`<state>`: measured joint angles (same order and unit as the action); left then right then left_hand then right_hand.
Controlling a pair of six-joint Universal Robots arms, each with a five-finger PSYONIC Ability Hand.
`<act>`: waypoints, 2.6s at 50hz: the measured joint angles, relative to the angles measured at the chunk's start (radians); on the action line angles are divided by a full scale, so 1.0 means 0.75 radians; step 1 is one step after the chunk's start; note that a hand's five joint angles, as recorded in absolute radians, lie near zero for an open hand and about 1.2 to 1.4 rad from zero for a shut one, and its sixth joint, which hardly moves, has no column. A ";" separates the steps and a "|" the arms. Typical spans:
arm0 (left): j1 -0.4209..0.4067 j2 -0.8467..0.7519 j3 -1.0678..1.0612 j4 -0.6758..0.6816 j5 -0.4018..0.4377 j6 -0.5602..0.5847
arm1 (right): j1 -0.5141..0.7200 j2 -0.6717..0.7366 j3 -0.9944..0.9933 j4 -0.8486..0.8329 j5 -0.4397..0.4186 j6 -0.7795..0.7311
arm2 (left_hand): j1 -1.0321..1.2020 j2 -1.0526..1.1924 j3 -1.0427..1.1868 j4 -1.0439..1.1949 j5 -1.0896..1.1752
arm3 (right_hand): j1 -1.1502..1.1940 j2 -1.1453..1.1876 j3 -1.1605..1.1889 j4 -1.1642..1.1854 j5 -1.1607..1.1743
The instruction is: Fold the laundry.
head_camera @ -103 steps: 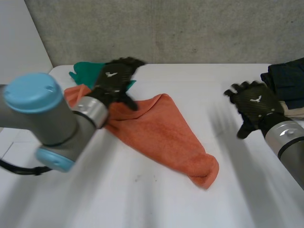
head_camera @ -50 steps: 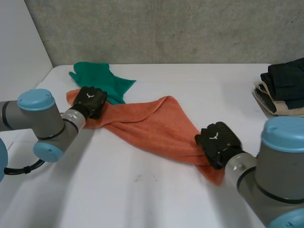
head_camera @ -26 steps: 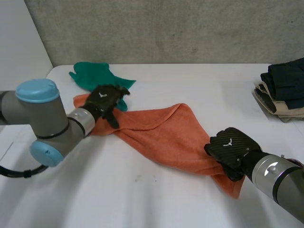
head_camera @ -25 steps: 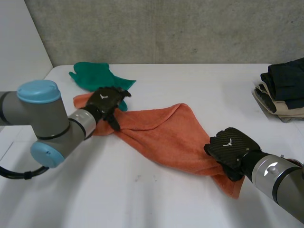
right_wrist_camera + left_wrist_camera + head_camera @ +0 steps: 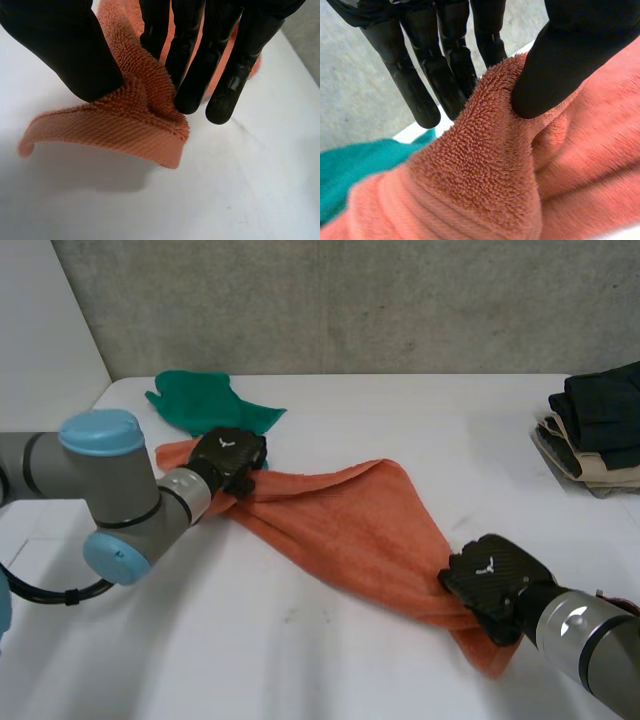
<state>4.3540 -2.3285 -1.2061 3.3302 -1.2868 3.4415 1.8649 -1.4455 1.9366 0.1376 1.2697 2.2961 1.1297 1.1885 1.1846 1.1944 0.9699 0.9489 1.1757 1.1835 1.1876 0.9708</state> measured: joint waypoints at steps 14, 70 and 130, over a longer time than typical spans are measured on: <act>0.023 0.257 -0.029 -0.011 0.002 -0.008 | -0.003 -0.058 0.005 0.194 -0.081 -0.368 | 0.000 0.000 0.003 0.005 0.000 | -0.582 -0.814 -0.819 -0.812 -0.735; -0.040 0.536 0.165 0.265 -0.070 0.096 | 0.103 0.344 -1.021 -0.886 0.151 0.781 | 0.000 0.012 0.010 0.010 0.000 | 0.063 0.003 0.000 0.002 0.017; -0.159 0.575 -0.576 0.301 -0.083 0.102 | -0.347 0.434 -0.367 -0.095 -0.109 0.665 | 0.000 0.012 0.012 0.010 0.000 | -0.994 -1.269 -1.287 -1.268 -1.205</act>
<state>4.2346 -1.8971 -1.6383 3.5558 -1.3493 3.5182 1.6044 -1.1199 1.6613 0.0666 1.1882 2.7948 1.1297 1.1978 1.1935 1.2020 0.9699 0.2036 0.2243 0.2180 0.2369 0.0668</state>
